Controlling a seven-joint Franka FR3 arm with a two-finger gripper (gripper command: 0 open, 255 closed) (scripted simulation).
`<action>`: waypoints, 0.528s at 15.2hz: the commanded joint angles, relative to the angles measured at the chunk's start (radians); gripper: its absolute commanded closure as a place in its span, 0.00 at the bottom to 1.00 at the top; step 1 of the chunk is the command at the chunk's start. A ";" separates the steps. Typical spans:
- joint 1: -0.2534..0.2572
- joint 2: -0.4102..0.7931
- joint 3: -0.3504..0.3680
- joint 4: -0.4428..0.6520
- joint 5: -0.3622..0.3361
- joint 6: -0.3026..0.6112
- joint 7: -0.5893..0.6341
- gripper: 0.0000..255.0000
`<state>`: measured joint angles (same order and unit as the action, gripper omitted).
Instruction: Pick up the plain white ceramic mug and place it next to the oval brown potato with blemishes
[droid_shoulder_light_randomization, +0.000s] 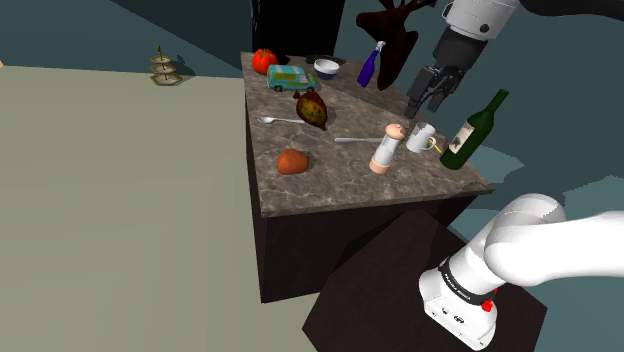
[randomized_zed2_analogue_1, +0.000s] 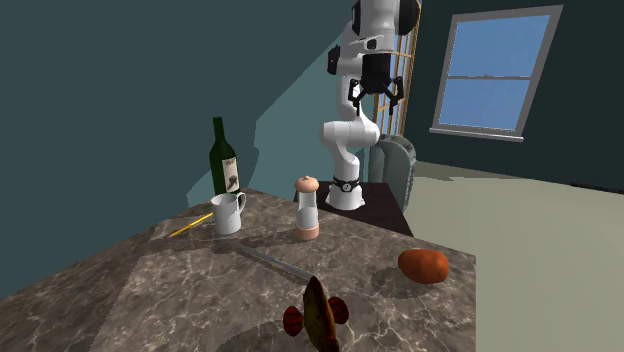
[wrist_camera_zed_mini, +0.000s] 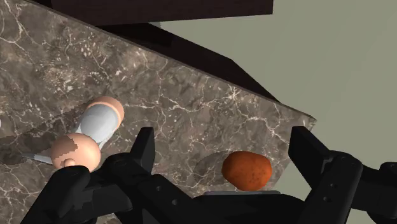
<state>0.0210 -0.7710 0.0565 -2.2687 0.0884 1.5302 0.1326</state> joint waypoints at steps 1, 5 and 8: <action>0.000 0.000 0.000 0.000 0.000 0.000 0.000 0.00; -0.025 0.006 -0.072 -0.064 -0.054 0.065 -0.091 0.00; -0.045 0.025 -0.128 -0.100 -0.094 0.118 -0.158 0.00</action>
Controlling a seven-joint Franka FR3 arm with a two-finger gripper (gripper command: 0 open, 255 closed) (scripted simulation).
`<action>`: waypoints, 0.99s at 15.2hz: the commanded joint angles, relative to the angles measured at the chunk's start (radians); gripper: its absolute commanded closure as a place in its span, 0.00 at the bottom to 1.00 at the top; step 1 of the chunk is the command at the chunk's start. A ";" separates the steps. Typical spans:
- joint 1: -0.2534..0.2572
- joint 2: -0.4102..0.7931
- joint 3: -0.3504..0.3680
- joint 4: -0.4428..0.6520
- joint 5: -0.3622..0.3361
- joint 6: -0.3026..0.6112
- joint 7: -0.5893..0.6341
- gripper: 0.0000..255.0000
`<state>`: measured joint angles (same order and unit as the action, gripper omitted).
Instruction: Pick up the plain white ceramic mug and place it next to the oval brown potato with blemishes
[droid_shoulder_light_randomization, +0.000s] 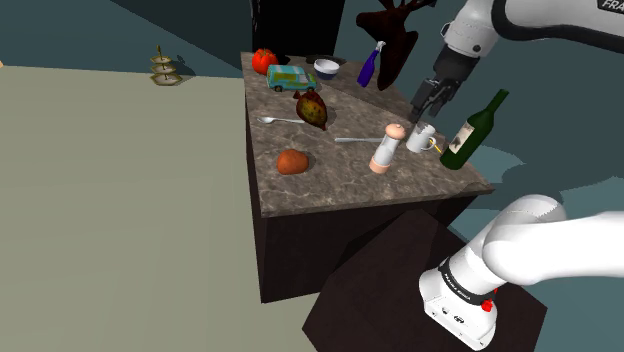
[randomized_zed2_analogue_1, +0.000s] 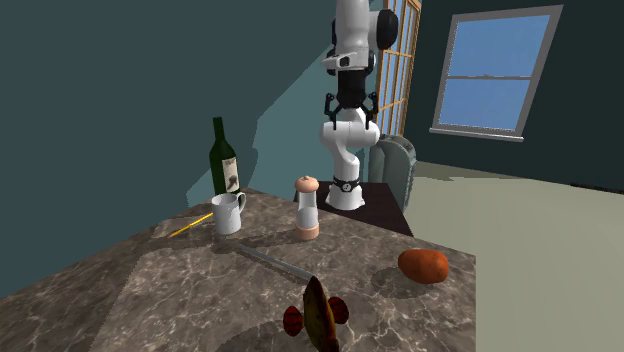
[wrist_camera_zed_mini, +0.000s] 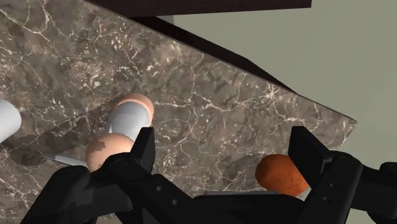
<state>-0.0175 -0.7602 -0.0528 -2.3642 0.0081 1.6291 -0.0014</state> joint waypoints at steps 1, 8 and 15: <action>-0.013 0.023 -0.038 -0.014 -0.027 0.037 -0.046 0.00; -0.058 0.123 -0.172 -0.047 -0.109 0.175 -0.198 0.00; -0.086 0.286 -0.308 -0.019 -0.152 0.319 -0.353 0.00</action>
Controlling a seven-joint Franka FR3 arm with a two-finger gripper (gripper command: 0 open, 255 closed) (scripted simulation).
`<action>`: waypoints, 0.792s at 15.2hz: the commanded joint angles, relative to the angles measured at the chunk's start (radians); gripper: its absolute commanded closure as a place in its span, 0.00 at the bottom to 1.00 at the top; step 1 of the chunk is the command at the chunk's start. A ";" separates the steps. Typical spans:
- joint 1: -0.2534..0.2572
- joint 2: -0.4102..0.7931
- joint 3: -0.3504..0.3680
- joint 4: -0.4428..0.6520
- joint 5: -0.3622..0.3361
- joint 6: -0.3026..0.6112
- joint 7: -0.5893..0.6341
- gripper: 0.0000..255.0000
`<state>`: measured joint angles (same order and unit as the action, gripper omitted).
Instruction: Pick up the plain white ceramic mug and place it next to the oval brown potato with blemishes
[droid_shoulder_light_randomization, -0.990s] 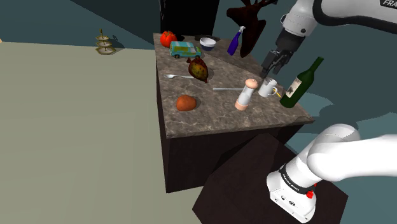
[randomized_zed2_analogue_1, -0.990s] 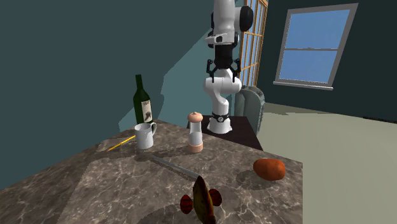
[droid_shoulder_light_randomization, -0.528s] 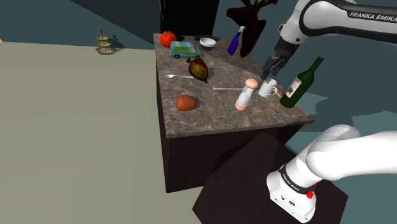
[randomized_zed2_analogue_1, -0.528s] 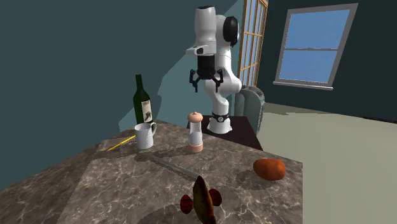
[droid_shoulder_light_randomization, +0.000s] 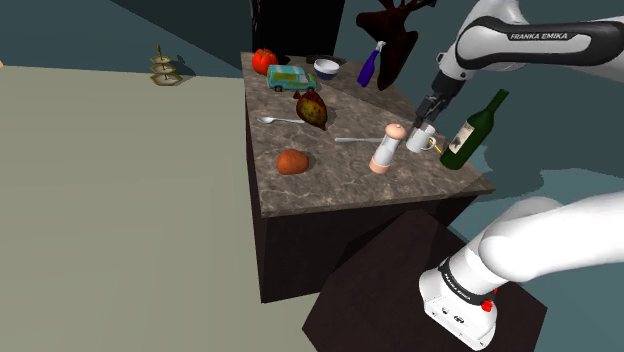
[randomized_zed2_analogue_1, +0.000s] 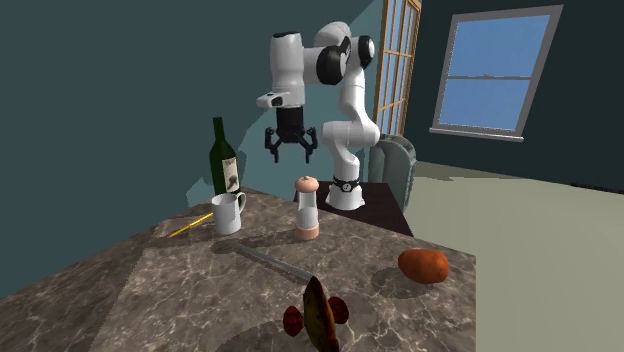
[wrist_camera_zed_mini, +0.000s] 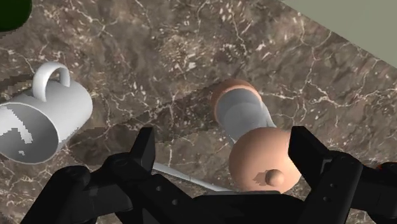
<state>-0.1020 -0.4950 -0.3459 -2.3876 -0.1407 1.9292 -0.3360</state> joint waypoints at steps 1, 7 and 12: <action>-0.004 0.049 -0.035 0.014 -0.004 0.039 -0.042 0.00; -0.008 0.238 -0.150 0.095 0.027 0.150 -0.194 0.00; -0.015 0.426 -0.232 0.197 0.117 0.222 -0.347 0.00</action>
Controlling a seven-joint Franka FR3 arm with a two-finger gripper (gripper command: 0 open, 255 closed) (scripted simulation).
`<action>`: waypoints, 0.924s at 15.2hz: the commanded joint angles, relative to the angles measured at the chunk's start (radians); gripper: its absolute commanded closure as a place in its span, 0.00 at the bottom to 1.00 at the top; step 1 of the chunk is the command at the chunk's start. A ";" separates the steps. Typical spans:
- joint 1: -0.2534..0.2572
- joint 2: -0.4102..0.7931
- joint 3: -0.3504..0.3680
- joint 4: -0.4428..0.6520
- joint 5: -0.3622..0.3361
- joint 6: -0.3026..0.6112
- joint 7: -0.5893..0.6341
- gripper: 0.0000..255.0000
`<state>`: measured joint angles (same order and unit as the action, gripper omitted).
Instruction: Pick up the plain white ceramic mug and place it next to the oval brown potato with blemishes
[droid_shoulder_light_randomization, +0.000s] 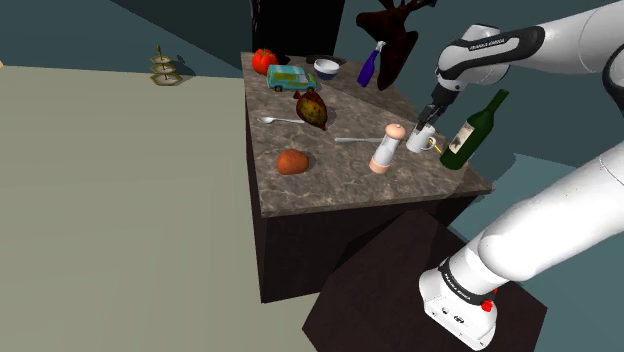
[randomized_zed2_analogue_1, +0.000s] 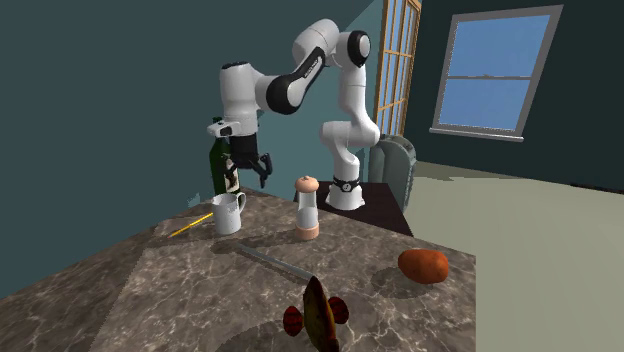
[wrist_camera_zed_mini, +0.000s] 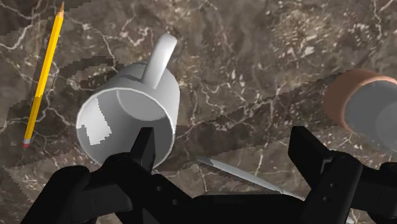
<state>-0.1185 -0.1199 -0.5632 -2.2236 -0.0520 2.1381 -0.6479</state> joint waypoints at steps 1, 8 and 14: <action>-0.003 0.092 -0.027 0.058 0.054 0.024 -0.068 0.00; -0.016 0.177 -0.035 0.055 0.113 0.097 -0.125 0.00; -0.018 0.200 -0.033 0.041 0.131 0.129 -0.138 0.00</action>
<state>-0.1362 0.0786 -0.5965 -2.1833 0.0784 2.2664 -0.7857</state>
